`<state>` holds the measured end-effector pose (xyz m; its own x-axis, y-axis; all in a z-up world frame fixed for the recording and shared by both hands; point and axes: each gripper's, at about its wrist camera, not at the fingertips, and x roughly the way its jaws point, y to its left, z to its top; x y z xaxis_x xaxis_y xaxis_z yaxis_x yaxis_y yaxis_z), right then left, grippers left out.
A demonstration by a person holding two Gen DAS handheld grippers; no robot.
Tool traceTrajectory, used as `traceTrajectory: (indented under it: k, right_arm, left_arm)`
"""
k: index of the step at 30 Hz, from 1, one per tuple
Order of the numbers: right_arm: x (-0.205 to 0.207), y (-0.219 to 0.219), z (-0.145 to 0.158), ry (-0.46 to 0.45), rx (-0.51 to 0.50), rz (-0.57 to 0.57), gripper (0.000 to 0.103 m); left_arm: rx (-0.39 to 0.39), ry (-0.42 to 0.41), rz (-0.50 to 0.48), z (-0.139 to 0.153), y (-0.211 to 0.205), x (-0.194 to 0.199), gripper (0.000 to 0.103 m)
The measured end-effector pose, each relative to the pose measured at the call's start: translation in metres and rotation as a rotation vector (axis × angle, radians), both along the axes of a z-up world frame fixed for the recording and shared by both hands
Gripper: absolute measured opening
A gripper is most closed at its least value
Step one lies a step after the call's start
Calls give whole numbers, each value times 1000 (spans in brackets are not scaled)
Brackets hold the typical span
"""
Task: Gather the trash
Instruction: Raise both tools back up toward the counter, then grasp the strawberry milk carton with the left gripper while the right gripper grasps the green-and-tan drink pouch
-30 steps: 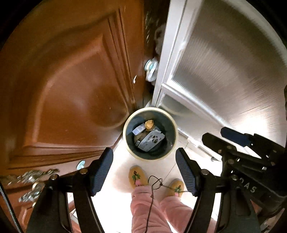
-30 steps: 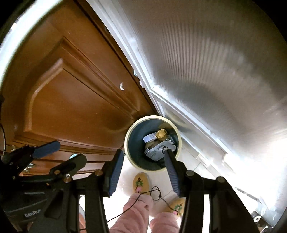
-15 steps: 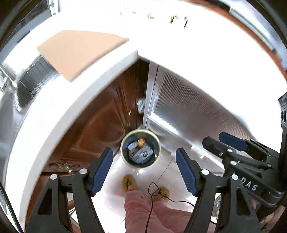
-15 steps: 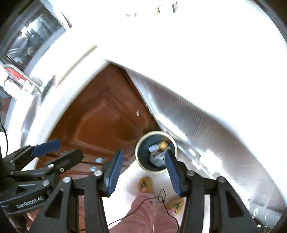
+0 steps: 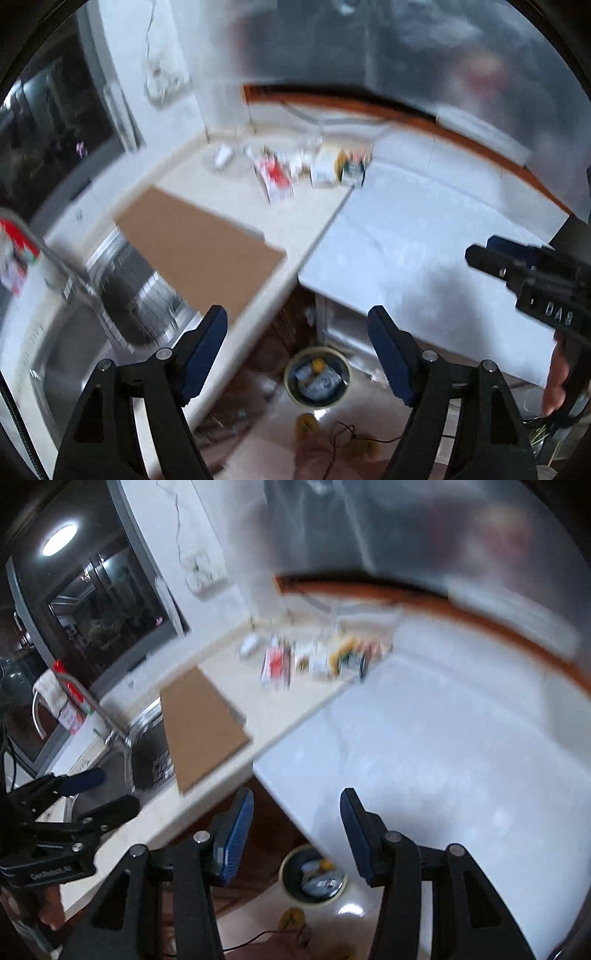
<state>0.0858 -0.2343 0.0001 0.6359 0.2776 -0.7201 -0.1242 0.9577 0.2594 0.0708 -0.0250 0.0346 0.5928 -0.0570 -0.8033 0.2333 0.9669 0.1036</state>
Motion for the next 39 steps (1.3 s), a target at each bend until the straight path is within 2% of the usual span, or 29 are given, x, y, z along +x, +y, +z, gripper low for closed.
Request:
traceTrajectory:
  k: [6, 12, 16, 19, 27, 31, 39]
  right_arm:
    - [50, -16, 41, -13, -1, -33, 55]
    - [121, -27, 48, 33, -35, -99, 55]
    - [176, -32, 36, 85, -37, -131, 55]
    - [212, -32, 20, 114, -45, -155, 55]
    - [314, -36, -65, 271, 13, -236, 55]
    - [346, -36, -100, 332, 34, -270, 55]
    - [376, -31, -137, 396, 45, -305, 55]
  left_arm:
    - [29, -44, -74, 47, -5, 51, 80]
    - [65, -58, -145, 52, -18, 118, 81]
    - [64, -24, -176, 29, -28, 174, 81]
    - [46, 33, -169, 0, -31, 229, 81]
    - [10, 146, -76, -79, -22, 345, 81]
    - [-37, 233, -13, -113, -16, 386, 81]
    - [-139, 354, 53, -154, -7, 425, 81]
